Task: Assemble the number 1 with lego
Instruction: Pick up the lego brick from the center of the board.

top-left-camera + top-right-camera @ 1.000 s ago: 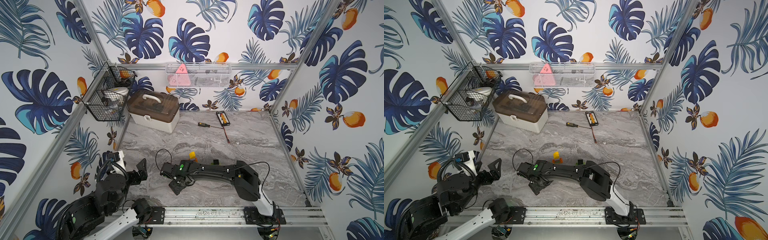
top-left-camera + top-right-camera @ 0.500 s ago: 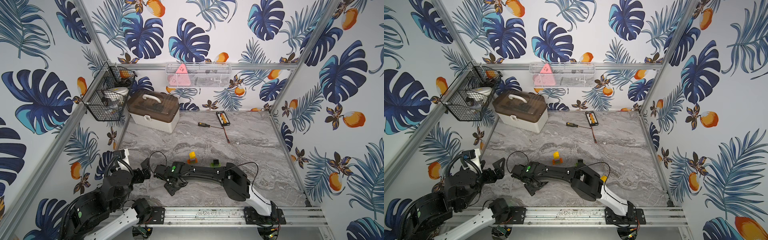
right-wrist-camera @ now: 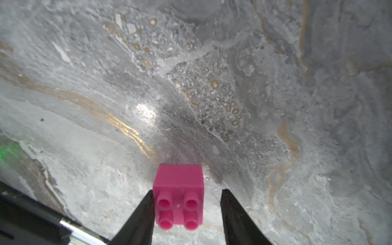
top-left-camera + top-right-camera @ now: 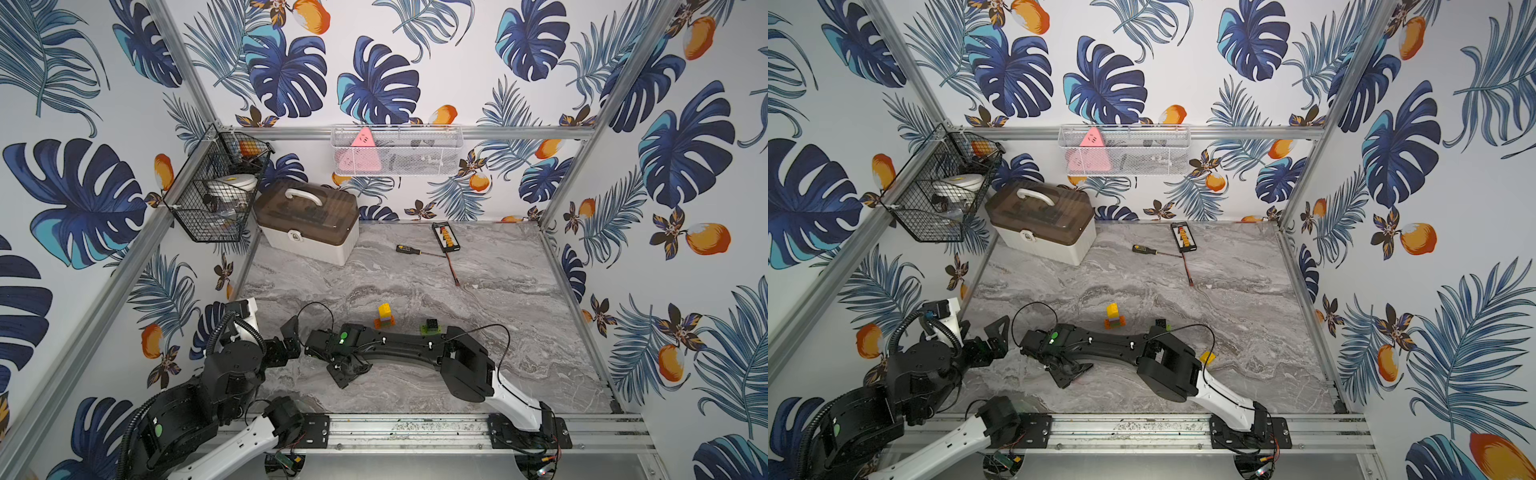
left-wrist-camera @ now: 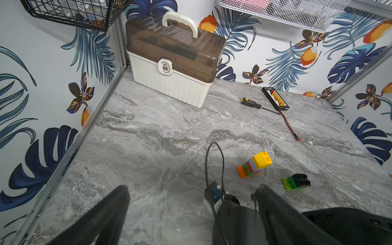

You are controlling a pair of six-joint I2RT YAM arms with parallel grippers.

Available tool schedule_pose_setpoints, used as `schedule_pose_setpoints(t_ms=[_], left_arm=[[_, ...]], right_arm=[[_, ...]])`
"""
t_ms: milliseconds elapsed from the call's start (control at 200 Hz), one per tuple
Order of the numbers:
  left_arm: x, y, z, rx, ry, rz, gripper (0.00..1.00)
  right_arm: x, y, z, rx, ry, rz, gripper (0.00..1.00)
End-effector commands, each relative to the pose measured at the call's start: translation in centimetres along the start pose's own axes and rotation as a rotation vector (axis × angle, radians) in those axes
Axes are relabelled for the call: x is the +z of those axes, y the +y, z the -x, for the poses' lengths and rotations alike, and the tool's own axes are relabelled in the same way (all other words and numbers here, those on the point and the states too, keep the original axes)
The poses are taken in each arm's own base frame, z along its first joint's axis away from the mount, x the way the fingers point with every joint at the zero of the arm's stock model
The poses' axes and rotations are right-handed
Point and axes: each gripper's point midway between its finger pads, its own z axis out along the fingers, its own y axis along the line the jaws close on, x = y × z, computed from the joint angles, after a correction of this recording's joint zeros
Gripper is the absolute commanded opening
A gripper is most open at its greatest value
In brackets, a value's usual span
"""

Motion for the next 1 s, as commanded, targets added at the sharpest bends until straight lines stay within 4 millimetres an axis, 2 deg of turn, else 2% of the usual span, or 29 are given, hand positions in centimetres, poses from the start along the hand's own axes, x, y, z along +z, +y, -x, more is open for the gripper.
schedule_pose_setpoints(t_ms=[0,165,330,545,696,726,931,996], left_arm=[[-0.1,0.2,0.4,-0.010,-0.020,0.006,0.99],[-0.1,0.3,0.4,-0.013,-0.023,0.008,0.99],[0.0,0.1,0.4,-0.006,-0.017,0.007,0.99],[0.2,-0.1,0.2,0.000,-0.011,0.004,0.99],[0.6,-1.1,-0.1,0.023,0.013,-0.021,0.99],[0.8,-1.5,-0.3,0.036,0.025,-0.032,0.99],[2.6,-5.9,-2.3,0.143,0.151,-0.162,0.99],[3.1,-6.7,-2.9,0.169,0.185,-0.175,0.99]], right_arm=[[0.1,-0.2,-0.1,0.020,0.005,-0.021,0.52],[0.0,-0.8,0.0,0.041,0.003,-0.050,0.46],[-0.6,-1.9,-0.3,0.075,-0.002,-0.088,0.34],[-3.8,-4.4,-1.1,0.182,-0.037,-0.080,0.31],[-6.3,-8.6,-2.5,0.290,-0.058,-0.089,0.29],[-7.7,-9.6,-2.7,0.319,-0.078,-0.078,0.29],[-10.9,-18.2,-4.7,0.471,-0.118,-0.121,0.28],[-11.7,-20.8,-5.0,0.514,-0.127,-0.135,0.28]])
